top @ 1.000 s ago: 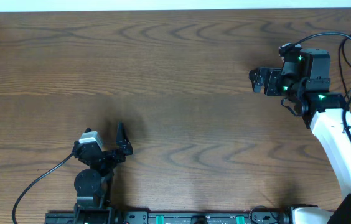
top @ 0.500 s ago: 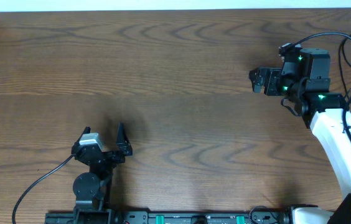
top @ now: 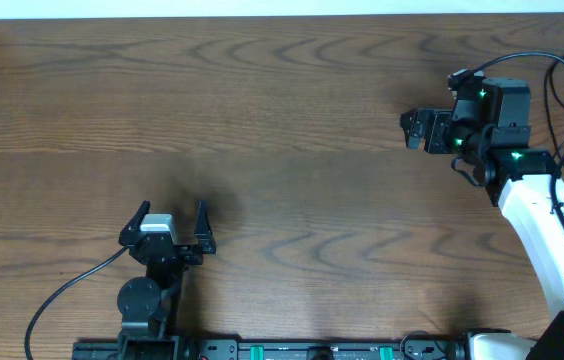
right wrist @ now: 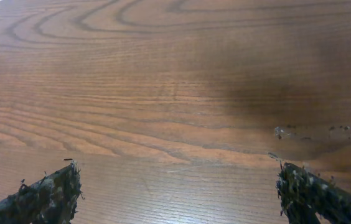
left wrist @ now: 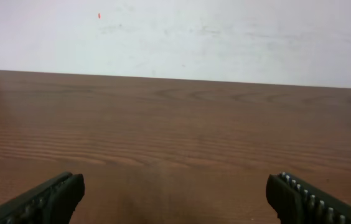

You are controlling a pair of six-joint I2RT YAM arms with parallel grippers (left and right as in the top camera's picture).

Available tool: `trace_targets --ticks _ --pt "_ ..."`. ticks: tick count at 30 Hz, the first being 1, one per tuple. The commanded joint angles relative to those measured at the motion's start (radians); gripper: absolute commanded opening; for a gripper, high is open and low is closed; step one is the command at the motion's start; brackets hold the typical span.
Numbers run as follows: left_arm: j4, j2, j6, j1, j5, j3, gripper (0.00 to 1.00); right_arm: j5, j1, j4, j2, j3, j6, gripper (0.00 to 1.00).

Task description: Untangle cables

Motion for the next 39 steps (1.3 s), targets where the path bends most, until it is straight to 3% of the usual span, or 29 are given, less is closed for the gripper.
trace_targets --ticks 1,39 --pt "-0.034 -0.009 0.02 -0.003 0.029 -0.017 0.98 0.0 0.007 -0.001 0.003 0.0 0.011 0.99" --pt "-0.034 -0.005 0.001 -0.003 0.034 -0.017 0.98 0.0 0.007 -0.002 0.003 0.0 0.007 0.99"
